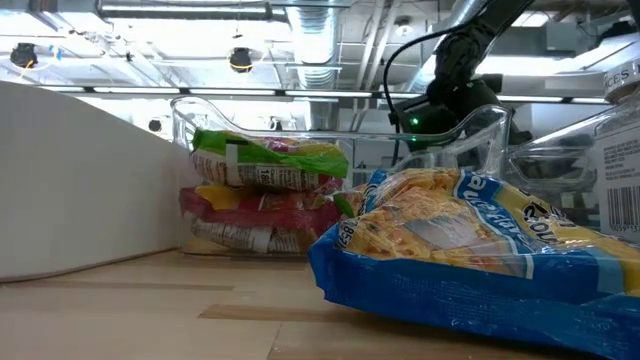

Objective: Pick & Place Food Item
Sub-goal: Put the green spoon into the white bin

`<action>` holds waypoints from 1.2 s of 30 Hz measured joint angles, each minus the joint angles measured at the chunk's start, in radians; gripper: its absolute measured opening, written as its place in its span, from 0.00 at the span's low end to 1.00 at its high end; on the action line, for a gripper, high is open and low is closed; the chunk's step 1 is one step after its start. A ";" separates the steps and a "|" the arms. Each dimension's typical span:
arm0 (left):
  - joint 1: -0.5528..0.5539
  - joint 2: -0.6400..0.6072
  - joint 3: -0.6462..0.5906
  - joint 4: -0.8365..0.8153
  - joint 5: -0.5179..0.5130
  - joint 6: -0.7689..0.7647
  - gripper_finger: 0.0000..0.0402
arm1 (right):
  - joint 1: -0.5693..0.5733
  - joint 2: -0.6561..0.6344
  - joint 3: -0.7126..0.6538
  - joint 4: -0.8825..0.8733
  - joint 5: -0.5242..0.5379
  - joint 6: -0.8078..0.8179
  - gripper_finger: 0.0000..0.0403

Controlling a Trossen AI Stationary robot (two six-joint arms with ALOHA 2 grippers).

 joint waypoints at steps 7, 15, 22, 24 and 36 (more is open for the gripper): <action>0.000 0.000 0.000 0.000 0.000 0.000 0.37 | -0.009 0.001 0.076 -0.045 0.090 -0.021 0.02; 0.000 0.000 0.000 0.000 0.000 0.000 0.37 | -0.035 0.001 0.191 -0.098 0.215 -0.070 0.01; 0.000 0.000 0.000 0.000 0.000 0.000 0.37 | -0.051 0.001 0.343 -0.184 0.314 -0.111 0.00; 0.000 0.000 0.000 0.000 0.000 0.000 0.37 | -0.054 0.001 0.391 -0.225 0.336 -0.121 0.00; 0.000 0.000 0.000 0.000 0.000 -0.004 0.37 | 0.024 0.000 0.637 -0.445 0.393 -0.105 0.00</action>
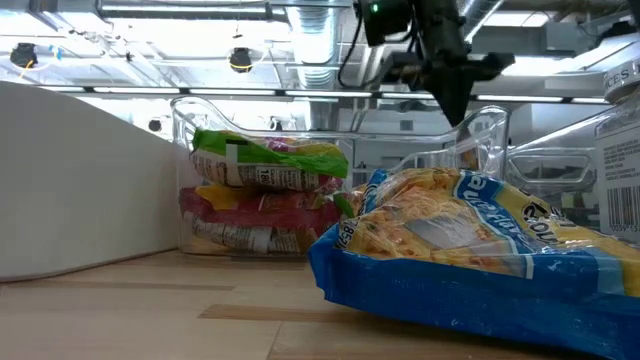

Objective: Pick & Place Food Item
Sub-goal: Put the green spoon into the white bin

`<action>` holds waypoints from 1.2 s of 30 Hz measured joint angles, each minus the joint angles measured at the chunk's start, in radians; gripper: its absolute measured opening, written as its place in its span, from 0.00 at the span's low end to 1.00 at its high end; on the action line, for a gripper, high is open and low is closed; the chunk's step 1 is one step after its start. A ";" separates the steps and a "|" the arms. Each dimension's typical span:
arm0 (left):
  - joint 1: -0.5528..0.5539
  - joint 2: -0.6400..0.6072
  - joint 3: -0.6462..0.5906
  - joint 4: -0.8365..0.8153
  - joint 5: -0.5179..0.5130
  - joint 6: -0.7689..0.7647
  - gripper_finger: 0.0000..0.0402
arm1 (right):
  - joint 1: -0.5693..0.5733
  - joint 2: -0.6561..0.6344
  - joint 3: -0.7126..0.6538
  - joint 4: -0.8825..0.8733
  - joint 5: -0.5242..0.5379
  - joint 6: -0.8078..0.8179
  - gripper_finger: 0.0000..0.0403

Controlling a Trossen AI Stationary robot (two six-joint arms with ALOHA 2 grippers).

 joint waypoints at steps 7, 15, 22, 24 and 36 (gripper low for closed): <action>0.000 0.000 0.000 0.000 0.000 0.001 0.37 | 0.042 -0.021 0.063 -0.025 0.022 0.010 0.00; 0.000 0.000 0.000 -0.002 0.000 0.002 0.37 | 0.093 -0.156 0.064 -0.003 0.021 0.067 0.00; 0.000 0.000 0.000 -0.009 0.000 0.005 0.37 | 0.162 -0.308 0.064 0.242 0.019 0.133 0.00; 0.000 0.000 0.000 -0.010 -0.001 0.025 0.37 | 0.182 -0.331 0.065 0.327 0.020 0.142 0.00; 0.000 -0.001 0.000 -0.081 -0.110 0.056 0.37 | 0.290 -0.295 0.064 0.765 -0.004 0.128 0.00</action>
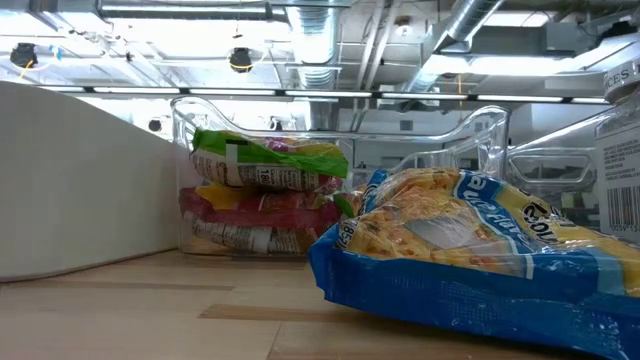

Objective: Pick & Place Food Item
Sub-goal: Put the green spoon into the white bin

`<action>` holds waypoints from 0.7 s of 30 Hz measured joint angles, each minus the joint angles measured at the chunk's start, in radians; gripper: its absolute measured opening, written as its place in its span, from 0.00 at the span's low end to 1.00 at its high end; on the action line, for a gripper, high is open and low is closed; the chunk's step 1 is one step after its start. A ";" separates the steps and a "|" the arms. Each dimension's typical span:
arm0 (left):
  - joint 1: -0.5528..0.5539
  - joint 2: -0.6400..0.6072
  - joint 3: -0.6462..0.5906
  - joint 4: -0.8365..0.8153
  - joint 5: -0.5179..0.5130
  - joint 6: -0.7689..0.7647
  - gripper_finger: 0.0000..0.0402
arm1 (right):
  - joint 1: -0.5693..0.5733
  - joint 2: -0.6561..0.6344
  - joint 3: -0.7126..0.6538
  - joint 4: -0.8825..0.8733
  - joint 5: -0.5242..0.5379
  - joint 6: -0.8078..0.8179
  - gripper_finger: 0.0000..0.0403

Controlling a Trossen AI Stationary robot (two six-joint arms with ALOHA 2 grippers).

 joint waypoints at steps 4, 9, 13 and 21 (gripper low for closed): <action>-0.017 0.000 0.000 -0.107 0.051 0.018 0.37 | 0.017 -0.001 0.000 0.100 0.000 -0.019 0.00; -0.050 0.019 0.000 -0.136 0.167 0.105 0.43 | 0.022 0.000 0.000 0.186 0.022 -0.051 0.00; -0.053 0.052 0.000 -0.006 0.287 0.144 0.53 | 0.021 0.000 0.000 0.209 0.022 -0.068 0.00; -0.030 0.190 0.000 0.200 0.344 0.234 0.67 | 0.021 0.063 0.002 0.318 -0.004 -0.081 0.00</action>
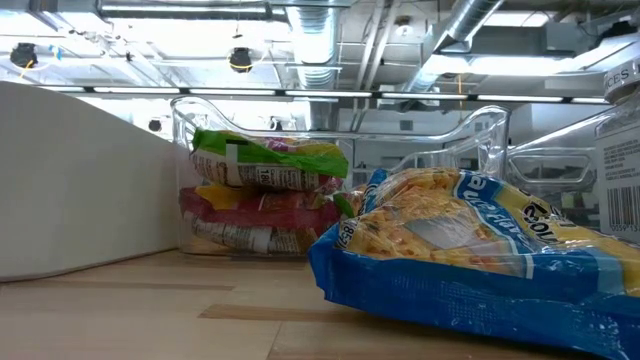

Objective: Pick & Place Food Item
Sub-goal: Put the green spoon into the white bin

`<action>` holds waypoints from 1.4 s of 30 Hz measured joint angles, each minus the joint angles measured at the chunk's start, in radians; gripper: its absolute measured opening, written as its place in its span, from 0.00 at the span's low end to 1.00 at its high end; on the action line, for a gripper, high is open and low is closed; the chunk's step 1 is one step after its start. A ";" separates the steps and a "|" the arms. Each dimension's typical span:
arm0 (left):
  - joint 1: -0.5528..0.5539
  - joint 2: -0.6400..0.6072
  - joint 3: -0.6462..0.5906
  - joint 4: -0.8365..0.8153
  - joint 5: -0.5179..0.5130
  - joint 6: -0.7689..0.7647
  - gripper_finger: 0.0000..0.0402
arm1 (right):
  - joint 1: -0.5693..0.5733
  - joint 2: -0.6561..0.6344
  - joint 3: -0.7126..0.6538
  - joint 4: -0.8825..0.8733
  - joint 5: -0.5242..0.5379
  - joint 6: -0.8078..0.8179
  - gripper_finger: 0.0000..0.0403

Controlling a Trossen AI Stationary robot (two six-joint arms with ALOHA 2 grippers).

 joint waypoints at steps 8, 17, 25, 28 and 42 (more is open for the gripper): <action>0.011 0.056 0.000 0.026 -0.093 -0.006 0.67 | 0.000 0.011 -0.002 0.010 -0.016 -0.004 0.00; 0.008 0.033 0.000 0.025 -0.092 -0.037 0.54 | -0.002 0.001 -0.002 0.029 -0.015 -0.022 0.00; 0.008 0.035 0.000 0.011 -0.080 -0.055 0.38 | -0.007 0.001 -0.002 0.035 -0.012 -0.022 0.00; 0.008 0.035 0.000 0.010 -0.076 -0.055 0.29 | -0.009 0.001 -0.002 0.047 -0.012 -0.022 0.00; -0.003 0.035 -0.001 0.000 -0.044 -0.079 0.01 | 0.000 0.002 -0.003 0.085 0.076 -0.035 0.02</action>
